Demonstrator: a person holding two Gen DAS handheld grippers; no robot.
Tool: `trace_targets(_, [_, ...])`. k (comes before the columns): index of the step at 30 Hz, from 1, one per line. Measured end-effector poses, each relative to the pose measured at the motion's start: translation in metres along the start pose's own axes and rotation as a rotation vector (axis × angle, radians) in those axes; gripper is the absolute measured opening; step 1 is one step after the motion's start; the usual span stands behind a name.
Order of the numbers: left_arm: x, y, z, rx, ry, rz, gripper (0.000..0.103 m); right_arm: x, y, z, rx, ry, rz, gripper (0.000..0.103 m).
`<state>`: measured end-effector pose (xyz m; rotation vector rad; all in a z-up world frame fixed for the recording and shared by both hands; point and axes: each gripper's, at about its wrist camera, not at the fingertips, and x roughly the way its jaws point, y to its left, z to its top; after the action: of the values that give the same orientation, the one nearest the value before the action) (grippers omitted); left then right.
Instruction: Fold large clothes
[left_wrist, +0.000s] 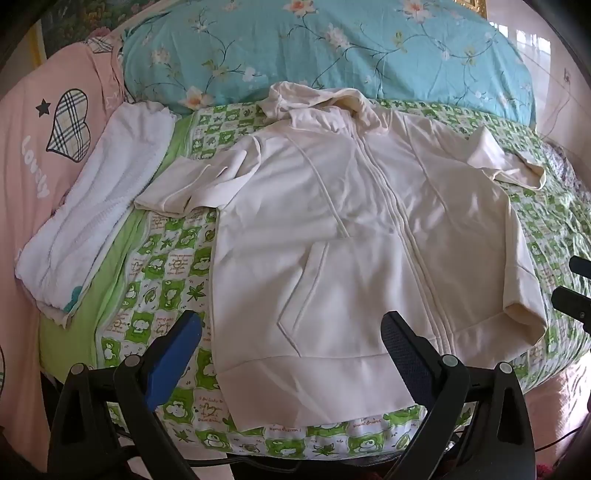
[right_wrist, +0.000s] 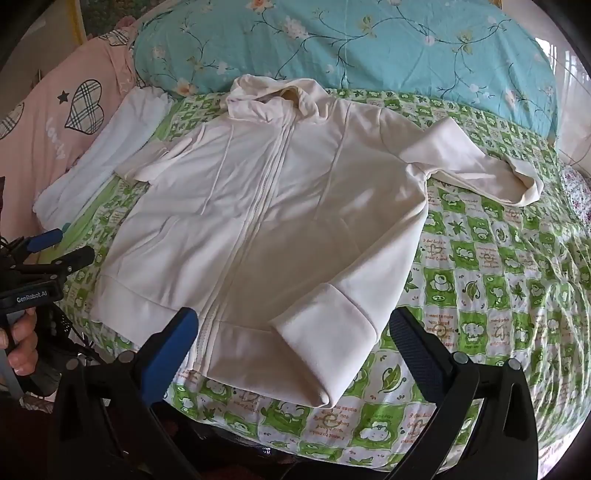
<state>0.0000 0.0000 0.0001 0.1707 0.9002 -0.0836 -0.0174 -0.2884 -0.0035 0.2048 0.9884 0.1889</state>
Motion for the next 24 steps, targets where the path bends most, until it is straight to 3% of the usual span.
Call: trace_targets(24, [0.0014,0.002,0.0009,-0.005,0.007,-0.013,0.098,0.0029,0.0,-0.0029,0.0,-0.001,0.01,0.103])
